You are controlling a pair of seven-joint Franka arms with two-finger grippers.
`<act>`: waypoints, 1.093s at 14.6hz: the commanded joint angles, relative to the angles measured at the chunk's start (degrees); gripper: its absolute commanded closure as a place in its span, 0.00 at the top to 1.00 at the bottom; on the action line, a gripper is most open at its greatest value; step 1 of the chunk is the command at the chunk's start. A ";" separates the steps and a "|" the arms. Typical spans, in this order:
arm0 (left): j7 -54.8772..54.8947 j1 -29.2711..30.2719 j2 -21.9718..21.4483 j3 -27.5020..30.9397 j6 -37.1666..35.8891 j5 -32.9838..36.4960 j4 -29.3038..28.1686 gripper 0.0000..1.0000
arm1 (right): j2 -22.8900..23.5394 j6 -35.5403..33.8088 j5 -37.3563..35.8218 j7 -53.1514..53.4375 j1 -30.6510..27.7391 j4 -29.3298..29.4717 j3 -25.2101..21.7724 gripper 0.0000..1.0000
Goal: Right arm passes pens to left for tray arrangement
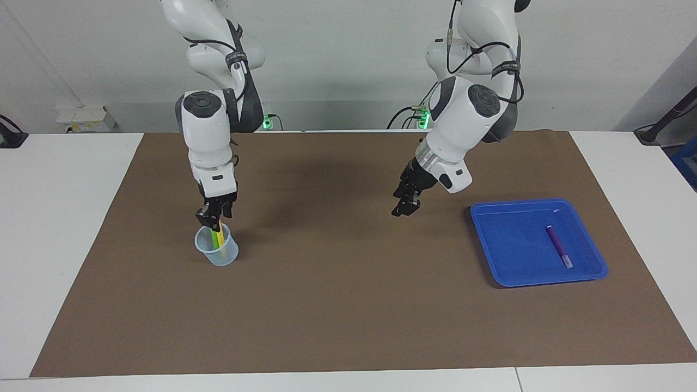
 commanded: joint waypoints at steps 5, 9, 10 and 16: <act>-0.37 -0.82 -2.26 0.66 4.17 -1.13 -4.90 0.64 | -0.57 1.40 1.44 -1.89 -0.93 -1.72 0.02 0.50; -0.46 -1.79 -2.79 0.66 6.73 -1.13 -6.41 0.66 | -0.57 1.40 1.44 -1.89 -1.02 -1.81 0.02 0.47; -0.46 -1.79 -2.79 0.66 6.73 -1.13 -6.50 0.66 | -0.57 1.49 1.44 -1.89 -1.02 -1.98 0.02 0.47; -0.46 -1.70 -2.88 0.66 7.69 -1.13 -7.02 0.66 | -0.57 1.40 0.83 -1.98 -1.02 -2.07 0.02 0.40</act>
